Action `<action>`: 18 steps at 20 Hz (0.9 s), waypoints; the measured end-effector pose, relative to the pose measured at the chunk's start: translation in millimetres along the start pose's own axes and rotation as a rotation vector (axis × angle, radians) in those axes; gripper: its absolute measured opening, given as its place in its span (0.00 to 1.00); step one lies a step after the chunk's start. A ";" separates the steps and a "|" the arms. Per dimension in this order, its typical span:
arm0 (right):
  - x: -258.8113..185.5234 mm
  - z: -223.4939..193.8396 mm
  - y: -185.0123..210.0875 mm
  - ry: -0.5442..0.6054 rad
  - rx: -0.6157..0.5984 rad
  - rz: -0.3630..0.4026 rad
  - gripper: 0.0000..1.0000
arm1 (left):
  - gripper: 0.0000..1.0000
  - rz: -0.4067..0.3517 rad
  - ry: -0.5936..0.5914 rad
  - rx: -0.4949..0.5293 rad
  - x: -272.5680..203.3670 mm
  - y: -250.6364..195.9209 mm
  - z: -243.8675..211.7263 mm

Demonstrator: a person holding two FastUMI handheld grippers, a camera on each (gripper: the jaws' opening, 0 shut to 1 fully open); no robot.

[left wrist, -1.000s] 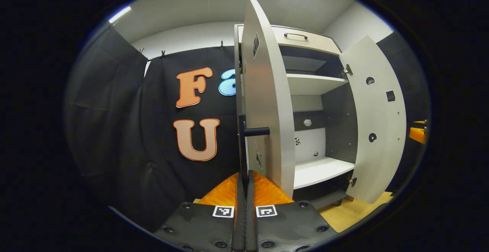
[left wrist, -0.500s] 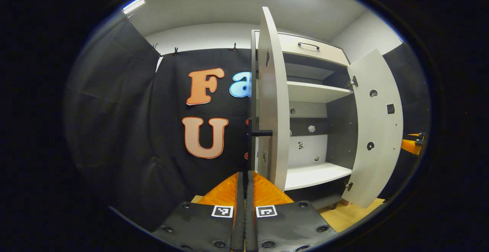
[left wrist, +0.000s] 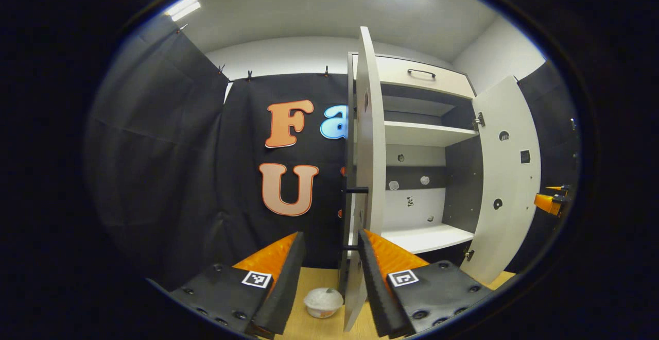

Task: Open the right door of the double-door shoe cabinet with the right hand, and open the left door with the left hand.

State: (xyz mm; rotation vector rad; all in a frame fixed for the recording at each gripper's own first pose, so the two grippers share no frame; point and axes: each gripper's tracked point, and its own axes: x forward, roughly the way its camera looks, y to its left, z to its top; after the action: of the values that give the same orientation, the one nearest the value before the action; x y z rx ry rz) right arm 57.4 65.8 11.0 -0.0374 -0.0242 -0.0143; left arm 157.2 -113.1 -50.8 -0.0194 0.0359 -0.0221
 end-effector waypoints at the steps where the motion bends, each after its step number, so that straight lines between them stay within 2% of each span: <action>1: -1.2 1.3 -0.4 -0.004 -0.001 0.001 0.93 | 0.80 -0.003 -0.007 -0.001 -0.4 -0.4 1.3; 3: -0.5 0.5 -2.0 -0.006 -0.001 0.000 0.93 | 0.98 -0.008 -0.016 -0.017 -0.7 -3.6 3.3; 13: 2.4 -3.1 -12.1 -0.003 0.011 -0.008 0.93 | 0.97 0.049 -0.006 -0.007 -5.2 5.8 3.0; 18: 0.5 -1.6 -14.6 -0.012 0.014 -0.011 0.93 | 0.97 0.051 -0.024 0.005 -5.9 6.5 7.6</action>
State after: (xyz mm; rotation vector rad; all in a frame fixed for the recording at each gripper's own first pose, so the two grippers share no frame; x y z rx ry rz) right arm 57.8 51.2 9.9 -0.0231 -0.0365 -0.0246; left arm 151.7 -106.3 -43.2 -0.0133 0.0119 0.0292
